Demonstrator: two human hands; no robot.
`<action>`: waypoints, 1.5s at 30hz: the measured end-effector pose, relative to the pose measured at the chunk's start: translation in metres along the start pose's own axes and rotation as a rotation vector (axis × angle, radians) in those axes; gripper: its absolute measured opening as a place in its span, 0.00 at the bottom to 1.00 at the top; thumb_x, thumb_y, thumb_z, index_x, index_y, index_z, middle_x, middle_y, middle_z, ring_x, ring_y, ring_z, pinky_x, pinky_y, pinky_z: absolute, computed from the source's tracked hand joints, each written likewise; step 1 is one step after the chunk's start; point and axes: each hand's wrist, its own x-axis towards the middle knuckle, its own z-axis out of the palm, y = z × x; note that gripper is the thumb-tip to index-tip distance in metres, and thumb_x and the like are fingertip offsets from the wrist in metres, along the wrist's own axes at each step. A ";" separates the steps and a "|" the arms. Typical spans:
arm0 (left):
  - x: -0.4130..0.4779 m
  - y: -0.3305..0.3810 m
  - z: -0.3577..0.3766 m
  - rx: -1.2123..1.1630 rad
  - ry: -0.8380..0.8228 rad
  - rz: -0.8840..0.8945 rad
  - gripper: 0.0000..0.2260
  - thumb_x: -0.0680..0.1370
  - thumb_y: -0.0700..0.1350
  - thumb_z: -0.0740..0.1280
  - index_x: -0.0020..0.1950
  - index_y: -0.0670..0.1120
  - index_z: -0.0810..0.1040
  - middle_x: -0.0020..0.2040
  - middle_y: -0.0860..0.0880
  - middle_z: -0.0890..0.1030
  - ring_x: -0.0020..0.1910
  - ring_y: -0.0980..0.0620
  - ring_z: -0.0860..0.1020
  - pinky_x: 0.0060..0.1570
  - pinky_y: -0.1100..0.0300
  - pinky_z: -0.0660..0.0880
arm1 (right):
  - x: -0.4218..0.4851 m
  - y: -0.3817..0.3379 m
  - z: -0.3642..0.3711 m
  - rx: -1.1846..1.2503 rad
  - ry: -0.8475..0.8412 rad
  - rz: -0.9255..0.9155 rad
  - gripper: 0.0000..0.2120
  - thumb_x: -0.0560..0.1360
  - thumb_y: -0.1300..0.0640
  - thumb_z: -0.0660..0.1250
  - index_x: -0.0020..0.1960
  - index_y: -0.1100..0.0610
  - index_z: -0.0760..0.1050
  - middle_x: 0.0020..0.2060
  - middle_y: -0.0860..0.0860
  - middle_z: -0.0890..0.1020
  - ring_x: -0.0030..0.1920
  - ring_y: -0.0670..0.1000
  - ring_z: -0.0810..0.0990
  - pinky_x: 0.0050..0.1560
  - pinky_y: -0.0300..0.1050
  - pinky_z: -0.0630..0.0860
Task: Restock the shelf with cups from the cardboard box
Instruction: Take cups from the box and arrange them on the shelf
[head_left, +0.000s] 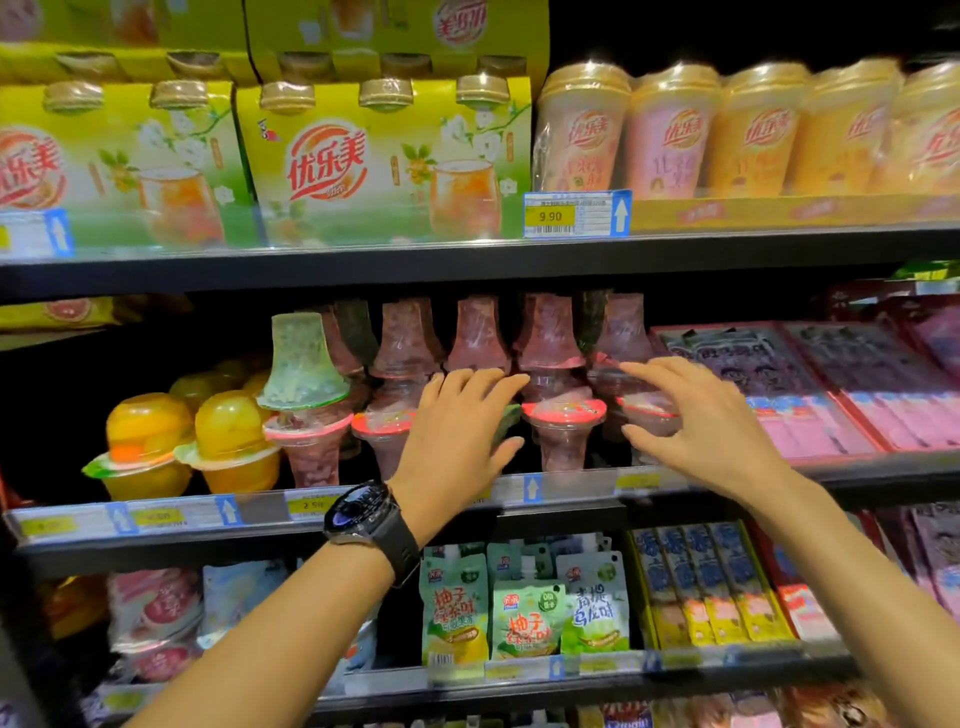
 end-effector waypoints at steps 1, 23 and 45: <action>0.004 0.005 0.001 0.005 -0.002 0.010 0.28 0.78 0.56 0.66 0.76 0.53 0.64 0.70 0.52 0.71 0.68 0.46 0.69 0.69 0.46 0.63 | 0.000 0.006 -0.001 -0.052 -0.034 0.038 0.28 0.71 0.47 0.71 0.70 0.47 0.71 0.62 0.49 0.75 0.63 0.54 0.73 0.60 0.54 0.71; -0.063 -0.064 -0.043 0.120 0.049 -0.120 0.23 0.79 0.56 0.64 0.72 0.51 0.70 0.68 0.50 0.73 0.65 0.45 0.71 0.67 0.44 0.65 | 0.001 -0.093 0.032 0.077 0.036 -0.164 0.28 0.72 0.51 0.71 0.70 0.52 0.70 0.66 0.51 0.73 0.67 0.54 0.70 0.69 0.57 0.66; -0.234 -0.194 -0.083 0.088 -0.067 -0.094 0.29 0.77 0.61 0.63 0.75 0.50 0.66 0.73 0.44 0.67 0.71 0.40 0.65 0.67 0.43 0.64 | -0.106 -0.282 0.094 0.121 0.154 0.020 0.31 0.71 0.55 0.72 0.71 0.56 0.67 0.68 0.56 0.68 0.68 0.57 0.68 0.66 0.55 0.68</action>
